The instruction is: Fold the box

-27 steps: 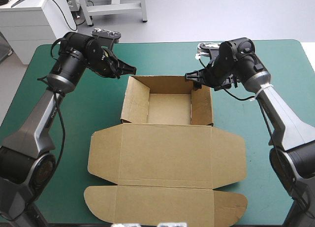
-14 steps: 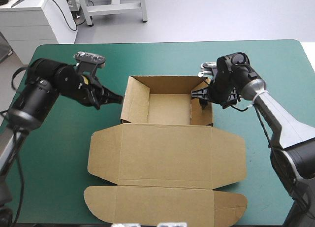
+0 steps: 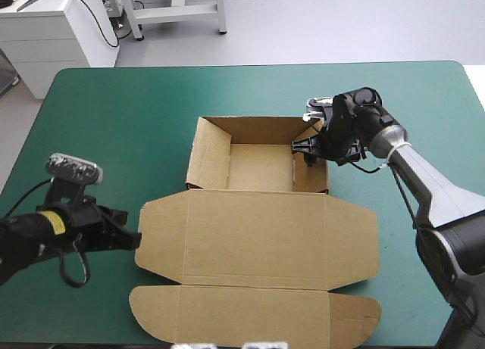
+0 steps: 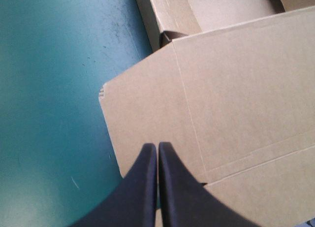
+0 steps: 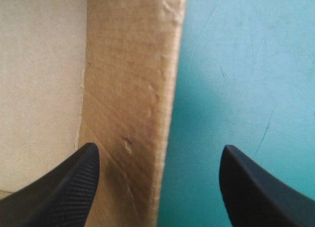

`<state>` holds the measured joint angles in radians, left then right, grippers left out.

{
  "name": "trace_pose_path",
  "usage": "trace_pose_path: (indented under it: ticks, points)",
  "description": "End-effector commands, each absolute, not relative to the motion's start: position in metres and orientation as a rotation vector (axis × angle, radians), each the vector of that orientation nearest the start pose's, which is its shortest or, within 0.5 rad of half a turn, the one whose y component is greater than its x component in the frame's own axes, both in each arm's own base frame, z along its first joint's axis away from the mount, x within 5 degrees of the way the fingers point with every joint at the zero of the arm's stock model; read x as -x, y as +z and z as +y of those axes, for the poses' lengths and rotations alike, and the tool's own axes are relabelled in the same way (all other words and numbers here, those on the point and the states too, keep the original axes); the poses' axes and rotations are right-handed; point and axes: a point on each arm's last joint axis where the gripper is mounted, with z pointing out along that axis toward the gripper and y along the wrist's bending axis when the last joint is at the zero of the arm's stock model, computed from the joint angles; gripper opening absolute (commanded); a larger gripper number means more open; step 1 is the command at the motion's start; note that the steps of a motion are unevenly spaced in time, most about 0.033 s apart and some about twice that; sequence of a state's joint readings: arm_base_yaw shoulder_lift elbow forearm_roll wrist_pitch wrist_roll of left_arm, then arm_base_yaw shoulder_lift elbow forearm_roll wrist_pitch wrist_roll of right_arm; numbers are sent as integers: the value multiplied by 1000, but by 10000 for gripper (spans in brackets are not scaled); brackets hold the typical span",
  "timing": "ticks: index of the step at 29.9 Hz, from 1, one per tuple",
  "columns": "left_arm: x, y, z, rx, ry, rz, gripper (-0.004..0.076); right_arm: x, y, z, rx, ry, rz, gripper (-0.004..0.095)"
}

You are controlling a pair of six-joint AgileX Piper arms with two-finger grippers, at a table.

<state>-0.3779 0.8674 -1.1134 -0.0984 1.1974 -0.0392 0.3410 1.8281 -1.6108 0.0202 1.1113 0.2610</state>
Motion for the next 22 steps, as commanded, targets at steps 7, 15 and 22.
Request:
trace_pose_path:
  ticks: [7, 15, 22]
  points:
    - [-79, 364, -41, -401, -332, 2335, -8, -369, 297, 134, 115, 245, 2792, 642]
    - [-61, 334, -33, -371, -351, 2220, -8, -371, 290, 136, 124, 246, 2820, 398]
    - [-50, 315, -28, -363, -356, 2187, -8, -369, 295, 138, 218, 281, 2807, -21]
